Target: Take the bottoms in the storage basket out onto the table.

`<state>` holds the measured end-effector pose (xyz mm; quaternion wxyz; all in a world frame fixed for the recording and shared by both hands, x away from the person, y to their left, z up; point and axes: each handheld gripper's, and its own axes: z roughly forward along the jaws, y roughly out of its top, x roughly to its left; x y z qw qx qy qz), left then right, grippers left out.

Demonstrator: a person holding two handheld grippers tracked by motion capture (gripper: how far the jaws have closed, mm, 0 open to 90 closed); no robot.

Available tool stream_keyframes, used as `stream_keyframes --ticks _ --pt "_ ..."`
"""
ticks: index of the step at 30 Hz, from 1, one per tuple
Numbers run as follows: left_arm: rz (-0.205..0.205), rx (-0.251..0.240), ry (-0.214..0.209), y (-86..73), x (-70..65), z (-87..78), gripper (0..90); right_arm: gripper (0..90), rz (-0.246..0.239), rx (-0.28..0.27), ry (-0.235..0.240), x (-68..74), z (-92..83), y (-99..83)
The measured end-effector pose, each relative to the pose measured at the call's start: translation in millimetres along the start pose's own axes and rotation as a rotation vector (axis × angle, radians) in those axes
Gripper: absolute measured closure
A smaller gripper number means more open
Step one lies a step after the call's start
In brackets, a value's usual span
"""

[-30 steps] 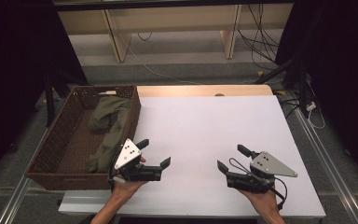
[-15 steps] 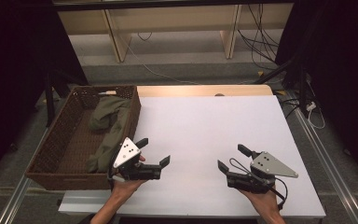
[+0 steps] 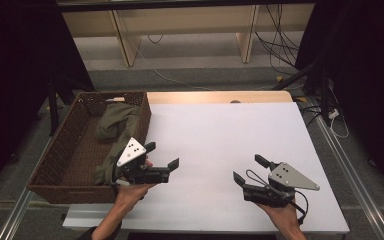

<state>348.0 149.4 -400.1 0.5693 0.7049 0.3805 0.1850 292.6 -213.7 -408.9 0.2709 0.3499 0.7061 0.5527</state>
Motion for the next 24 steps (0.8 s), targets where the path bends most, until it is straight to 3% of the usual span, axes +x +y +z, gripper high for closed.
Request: stream_keyframes --ticks 14,24 --pt "-0.016 0.03 0.016 10.0 7.1 2.0 0.0 16.7 -0.007 -0.001 0.002 0.6 0.9 -0.2" --pt "-0.042 0.098 0.024 22.7 22.4 0.3 0.0 16.7 -0.005 0.003 -0.002 -1.1 1.5 -0.2"
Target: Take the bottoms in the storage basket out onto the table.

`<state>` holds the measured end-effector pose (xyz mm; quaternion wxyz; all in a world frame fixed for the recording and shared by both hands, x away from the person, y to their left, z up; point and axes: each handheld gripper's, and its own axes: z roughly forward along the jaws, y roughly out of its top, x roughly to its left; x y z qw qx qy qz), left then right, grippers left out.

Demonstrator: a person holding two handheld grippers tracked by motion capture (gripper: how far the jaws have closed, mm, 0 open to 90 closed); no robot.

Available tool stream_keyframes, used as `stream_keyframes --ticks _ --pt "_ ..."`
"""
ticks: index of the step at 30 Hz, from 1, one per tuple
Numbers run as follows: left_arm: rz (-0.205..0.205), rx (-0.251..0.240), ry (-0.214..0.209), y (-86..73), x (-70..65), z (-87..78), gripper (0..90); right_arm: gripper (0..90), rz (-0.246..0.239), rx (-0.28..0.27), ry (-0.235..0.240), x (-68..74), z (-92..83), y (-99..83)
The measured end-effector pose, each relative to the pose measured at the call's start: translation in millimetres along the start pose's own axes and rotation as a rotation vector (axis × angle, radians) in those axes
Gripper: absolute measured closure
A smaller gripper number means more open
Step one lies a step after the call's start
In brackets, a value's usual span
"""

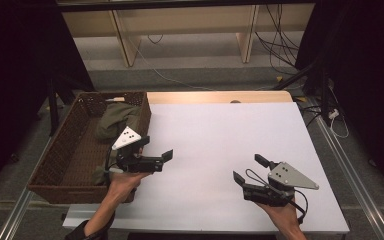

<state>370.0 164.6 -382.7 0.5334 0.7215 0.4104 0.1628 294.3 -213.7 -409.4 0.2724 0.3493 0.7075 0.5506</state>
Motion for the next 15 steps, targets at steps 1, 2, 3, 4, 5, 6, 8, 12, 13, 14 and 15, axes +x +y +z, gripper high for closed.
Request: stream_keyframes --ticks 1,2,3,4,5,6,8,12,13,14,15 --pt "0.0 0.0 0.0 0.0 0.0 0.0 0.0 16.8 -0.001 0.001 0.0 -0.1 -0.1 0.0" --pt "-0.013 0.005 0.008 2.5 4.2 -1.0 0.0 16.7 -0.001 0.0 0.0 -0.1 -0.2 0.0" --pt "-0.014 0.01 0.012 3.8 6.3 -1.3 0.0 16.7 0.0 0.0 0.0 -0.3 -0.3 0.0" --pt "-0.009 0.019 0.02 5.3 8.3 -1.6 0.0 16.8 0.001 0.001 -0.001 -0.4 -0.2 -0.1" --pt "-0.009 0.019 0.02 5.3 8.3 -1.6 0.0 16.8 0.001 0.001 -0.001 -0.4 -0.2 -0.1" --pt "-0.004 0.026 0.03 6.9 10.6 -2.2 0.0 16.8 0.002 0.0 0.002 -0.5 0.1 -0.2" --pt "-0.01 0.039 0.06 13.1 21.0 -4.5 0.0 16.7 0.001 0.002 0.006 -0.7 0.9 -0.3" --pt "-0.031 0.046 0.093 19.4 34.6 -7.0 0.0 16.8 -0.002 0.003 0.011 -0.5 1.0 -0.2" --pt "-0.032 0.051 0.106 21.1 39.2 -7.7 0.0 16.8 -0.002 0.003 0.011 -0.5 1.0 -0.2" --pt "-0.038 0.055 0.12 22.7 43.7 -8.4 0.0 16.8 0.0 0.003 0.01 -0.6 1.1 -0.3" --pt "-0.048 0.061 0.143 25.8 52.4 -9.8 0.0 16.8 0.002 0.005 0.01 -0.5 1.2 -0.4"
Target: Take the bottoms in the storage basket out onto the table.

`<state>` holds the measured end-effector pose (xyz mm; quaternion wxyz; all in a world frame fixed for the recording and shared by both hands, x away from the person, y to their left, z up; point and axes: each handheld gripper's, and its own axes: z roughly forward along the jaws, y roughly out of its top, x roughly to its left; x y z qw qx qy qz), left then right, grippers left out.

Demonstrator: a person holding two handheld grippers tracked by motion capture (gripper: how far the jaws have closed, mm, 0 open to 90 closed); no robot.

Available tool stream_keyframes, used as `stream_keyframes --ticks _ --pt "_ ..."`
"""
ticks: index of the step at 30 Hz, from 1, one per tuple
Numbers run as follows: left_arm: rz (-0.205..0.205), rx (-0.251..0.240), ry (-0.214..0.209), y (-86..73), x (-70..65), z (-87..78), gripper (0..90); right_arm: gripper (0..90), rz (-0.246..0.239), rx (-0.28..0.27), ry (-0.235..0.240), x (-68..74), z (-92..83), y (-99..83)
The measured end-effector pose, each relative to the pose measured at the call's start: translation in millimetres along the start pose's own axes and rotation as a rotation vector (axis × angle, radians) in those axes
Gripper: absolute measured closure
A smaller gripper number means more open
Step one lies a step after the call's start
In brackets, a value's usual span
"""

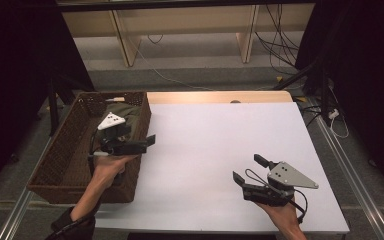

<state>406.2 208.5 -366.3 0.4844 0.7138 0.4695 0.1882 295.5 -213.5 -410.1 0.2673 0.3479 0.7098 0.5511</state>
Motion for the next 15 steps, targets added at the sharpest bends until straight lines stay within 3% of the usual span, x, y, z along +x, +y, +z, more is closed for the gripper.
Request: stream_keyframes --ticks 8,9,12,15 --pt "-0.025 0.026 0.073 13.4 26.8 -2.6 0.0 16.9 0.001 0.009 0.007 0.7 1.6 -0.8" --pt "-0.029 0.046 0.101 15.9 35.7 -1.5 0.0 16.9 -0.002 0.009 0.009 1.2 2.0 -0.8" --pt "-0.049 0.061 0.126 17.1 44.9 0.5 0.0 16.9 -0.003 0.01 0.011 1.4 2.1 -0.8" --pt "-0.08 0.115 0.164 17.5 59.8 6.6 0.0 16.9 -0.004 0.012 0.012 1.0 2.0 -0.8"
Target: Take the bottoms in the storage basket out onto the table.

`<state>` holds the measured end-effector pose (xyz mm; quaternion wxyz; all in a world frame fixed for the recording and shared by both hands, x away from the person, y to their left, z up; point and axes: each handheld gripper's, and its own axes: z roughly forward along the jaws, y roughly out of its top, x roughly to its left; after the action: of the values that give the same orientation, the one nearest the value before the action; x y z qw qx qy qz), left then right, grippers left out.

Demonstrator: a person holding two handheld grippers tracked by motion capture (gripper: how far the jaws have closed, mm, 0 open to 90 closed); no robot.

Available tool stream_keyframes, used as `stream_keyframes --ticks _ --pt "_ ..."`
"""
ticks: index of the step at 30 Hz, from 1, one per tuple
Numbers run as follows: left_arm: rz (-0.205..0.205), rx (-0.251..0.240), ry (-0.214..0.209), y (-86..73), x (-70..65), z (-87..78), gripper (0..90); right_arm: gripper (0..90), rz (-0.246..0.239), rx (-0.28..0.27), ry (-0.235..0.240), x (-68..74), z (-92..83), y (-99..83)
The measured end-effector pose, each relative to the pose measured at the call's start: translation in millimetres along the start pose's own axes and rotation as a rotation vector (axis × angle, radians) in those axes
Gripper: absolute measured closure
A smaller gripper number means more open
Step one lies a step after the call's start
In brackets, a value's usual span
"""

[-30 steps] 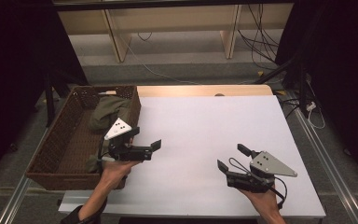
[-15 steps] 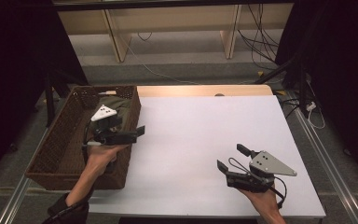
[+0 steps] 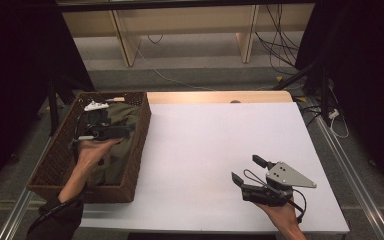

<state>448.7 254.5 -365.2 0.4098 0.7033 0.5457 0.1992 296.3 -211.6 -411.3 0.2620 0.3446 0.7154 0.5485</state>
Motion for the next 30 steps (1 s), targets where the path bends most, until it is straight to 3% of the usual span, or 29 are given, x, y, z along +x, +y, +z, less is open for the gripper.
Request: stream_keyframes --ticks 2,4,9,12,14,20,24,30 --pt "-0.008 0.013 0.008 0.4 3.8 2.6 0.0 16.9 0.003 0.003 0.0 -0.3 0.0 -0.1" --pt "-0.045 0.058 0.028 -0.1 15.2 12.7 0.0 16.9 0.003 0.006 0.003 0.0 0.4 -0.2" --pt "-0.036 0.114 0.044 -1.6 19.4 22.6 0.0 16.9 -0.003 0.01 0.007 0.5 0.7 -0.3" --pt "-0.049 0.132 0.045 -0.3 23.9 28.6 0.0 17.1 0.001 0.011 0.012 0.2 1.7 -0.5" --pt "-0.086 0.166 0.044 0.8 30.8 38.8 0.0 17.2 0.003 0.007 0.013 -0.1 1.2 0.0" --pt "-0.099 0.221 0.045 0.7 36.0 53.4 0.5 17.2 0.005 0.009 0.019 -1.1 1.3 -0.1" --pt "-0.105 0.298 0.045 -5.0 42.1 67.4 1.4 17.2 -0.003 0.017 0.028 0.0 2.4 -0.3" --pt "-0.121 0.342 0.033 -9.7 47.8 76.5 2.2 17.2 -0.013 0.025 0.037 1.3 3.3 -0.6"
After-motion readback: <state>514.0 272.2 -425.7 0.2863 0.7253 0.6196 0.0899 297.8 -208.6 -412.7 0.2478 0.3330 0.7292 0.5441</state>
